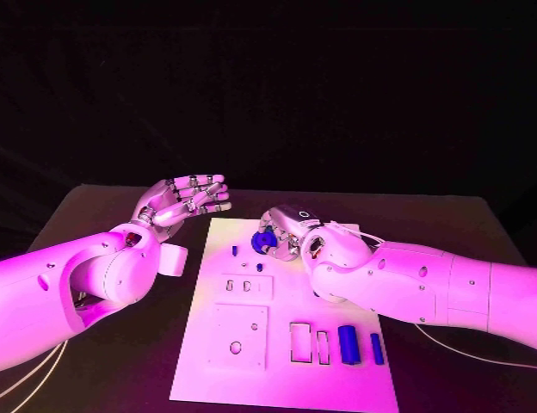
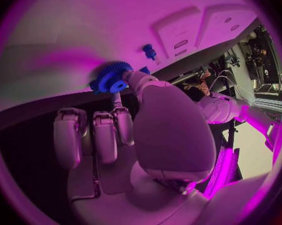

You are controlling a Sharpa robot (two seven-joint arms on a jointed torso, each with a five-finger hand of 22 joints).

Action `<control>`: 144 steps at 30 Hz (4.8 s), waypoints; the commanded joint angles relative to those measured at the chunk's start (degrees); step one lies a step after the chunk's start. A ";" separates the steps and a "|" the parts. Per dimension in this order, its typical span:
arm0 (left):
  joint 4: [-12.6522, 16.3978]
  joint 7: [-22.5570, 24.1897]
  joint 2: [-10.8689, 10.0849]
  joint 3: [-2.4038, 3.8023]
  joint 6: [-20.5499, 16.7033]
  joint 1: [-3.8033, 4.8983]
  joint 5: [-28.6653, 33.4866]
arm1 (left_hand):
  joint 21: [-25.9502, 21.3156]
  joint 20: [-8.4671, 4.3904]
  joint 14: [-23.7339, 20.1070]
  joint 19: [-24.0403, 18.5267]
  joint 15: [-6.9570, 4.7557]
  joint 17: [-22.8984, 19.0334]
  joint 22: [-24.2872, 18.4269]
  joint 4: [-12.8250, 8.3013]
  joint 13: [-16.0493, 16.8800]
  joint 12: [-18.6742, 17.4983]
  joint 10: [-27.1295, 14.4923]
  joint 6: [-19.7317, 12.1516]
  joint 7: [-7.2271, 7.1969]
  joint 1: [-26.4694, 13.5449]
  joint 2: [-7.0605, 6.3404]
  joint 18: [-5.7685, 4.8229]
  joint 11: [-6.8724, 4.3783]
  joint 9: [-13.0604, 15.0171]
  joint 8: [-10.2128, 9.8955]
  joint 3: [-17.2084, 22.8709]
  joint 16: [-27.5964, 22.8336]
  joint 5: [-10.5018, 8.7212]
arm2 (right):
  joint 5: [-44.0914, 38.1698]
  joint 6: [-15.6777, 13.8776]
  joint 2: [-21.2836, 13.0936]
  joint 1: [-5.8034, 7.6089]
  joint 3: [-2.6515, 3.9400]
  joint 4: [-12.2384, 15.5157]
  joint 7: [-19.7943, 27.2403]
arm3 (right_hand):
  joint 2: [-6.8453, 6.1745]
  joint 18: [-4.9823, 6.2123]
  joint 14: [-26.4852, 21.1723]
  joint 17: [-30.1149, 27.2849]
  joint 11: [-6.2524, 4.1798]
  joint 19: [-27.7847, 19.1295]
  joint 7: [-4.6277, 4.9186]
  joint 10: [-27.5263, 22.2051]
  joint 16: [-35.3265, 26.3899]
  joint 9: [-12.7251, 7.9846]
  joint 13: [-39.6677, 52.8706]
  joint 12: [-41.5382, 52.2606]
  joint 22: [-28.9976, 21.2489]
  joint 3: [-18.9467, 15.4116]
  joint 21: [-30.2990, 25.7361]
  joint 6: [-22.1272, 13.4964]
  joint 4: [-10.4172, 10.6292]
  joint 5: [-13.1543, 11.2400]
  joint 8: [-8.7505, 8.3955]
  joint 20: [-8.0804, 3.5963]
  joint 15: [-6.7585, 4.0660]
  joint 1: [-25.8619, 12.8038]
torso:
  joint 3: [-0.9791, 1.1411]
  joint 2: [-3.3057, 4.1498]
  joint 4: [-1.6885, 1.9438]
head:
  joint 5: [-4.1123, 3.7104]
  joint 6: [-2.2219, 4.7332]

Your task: Assemble the parts on the task board

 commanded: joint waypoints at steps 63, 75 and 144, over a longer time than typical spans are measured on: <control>-0.72 0.40 0.03 -0.13 1.00 -0.02 0.50 | -0.40 0.08 -0.45 -0.45 0.03 0.13 -0.02 0.11 -0.02 -0.28 -0.29 -0.42 3.41 -0.26 -0.66 0.07 0.04 -0.01 0.18 0.53 -0.46 -0.38 | 26.54 4.24 -28.14 3.41 0.15 14.82 26.12 | -0.92 -0.06 4.46 8.66 2.02 -1.68 1.65 -4.86 -0.08 -0.77 -3.11 -4.02 5.88 0.22 -2.75 -3.11 -4.63 0.11 -5.09 1.71 2.10 -1.72 | 1.08 -1.30 -2.11 | -0.91 0.62; -0.75 0.38 0.22 -0.18 1.01 -0.04 0.58 | -0.40 0.08 -0.45 -0.45 0.03 0.13 -0.02 0.11 -0.02 -0.28 -0.29 -0.42 3.41 -0.26 -0.66 0.07 0.04 -0.01 0.18 0.53 -0.46 -0.38 | 25.39 6.44 -30.38 0.99 0.02 9.58 27.20 | -1.54 -0.04 4.48 8.82 2.03 -1.75 1.65 -5.06 -0.05 -0.89 -3.33 -4.22 5.86 0.08 -2.86 -3.09 -5.48 0.08 -5.29 1.72 2.11 -1.26 | 1.27 -1.41 -2.16 | -1.71 0.09; -0.92 0.28 -0.25 -0.23 1.04 -0.08 0.59 | -0.46 0.07 -0.42 -0.43 0.02 0.17 0.00 0.08 -0.02 -0.27 -0.27 -0.45 3.43 -0.34 -0.75 0.07 0.03 0.00 0.23 0.68 -0.48 -0.38 | 22.93 7.06 -22.60 -2.62 -0.06 0.18 23.74 | 1.26 -0.30 4.74 9.88 0.90 -0.84 0.29 -3.16 0.28 -0.33 -1.49 -2.82 7.00 1.14 -2.10 1.73 -6.01 0.04 -2.88 1.04 1.22 -3.21 | 1.17 -1.45 -2.27 | -1.99 -0.71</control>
